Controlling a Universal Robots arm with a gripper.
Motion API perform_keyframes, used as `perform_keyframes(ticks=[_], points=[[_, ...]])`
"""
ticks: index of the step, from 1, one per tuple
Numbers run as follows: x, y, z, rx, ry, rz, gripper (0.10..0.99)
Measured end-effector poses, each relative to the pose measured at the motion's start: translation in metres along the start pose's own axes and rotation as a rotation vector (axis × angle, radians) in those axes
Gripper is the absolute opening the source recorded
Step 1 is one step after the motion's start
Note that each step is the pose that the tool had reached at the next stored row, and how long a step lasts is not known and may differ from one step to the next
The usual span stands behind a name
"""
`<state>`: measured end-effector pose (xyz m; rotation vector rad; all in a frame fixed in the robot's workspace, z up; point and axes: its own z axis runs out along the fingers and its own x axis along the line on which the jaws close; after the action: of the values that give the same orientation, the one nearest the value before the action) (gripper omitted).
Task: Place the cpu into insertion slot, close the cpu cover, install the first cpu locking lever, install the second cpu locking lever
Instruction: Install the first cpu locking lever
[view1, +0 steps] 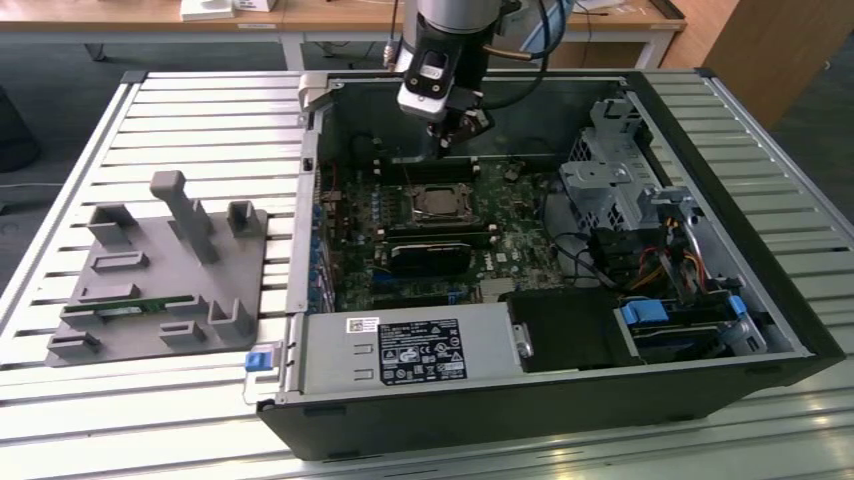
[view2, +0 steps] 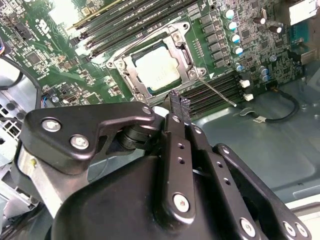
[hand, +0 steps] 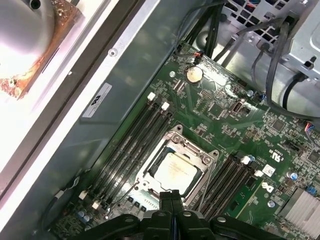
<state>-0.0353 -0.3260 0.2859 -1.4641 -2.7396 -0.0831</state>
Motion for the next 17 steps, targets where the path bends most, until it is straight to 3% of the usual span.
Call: perform_keyframes(ticks=[17], points=[[0.0,0.0,0.0,0.007,0.0041,-0.131,0.106]])
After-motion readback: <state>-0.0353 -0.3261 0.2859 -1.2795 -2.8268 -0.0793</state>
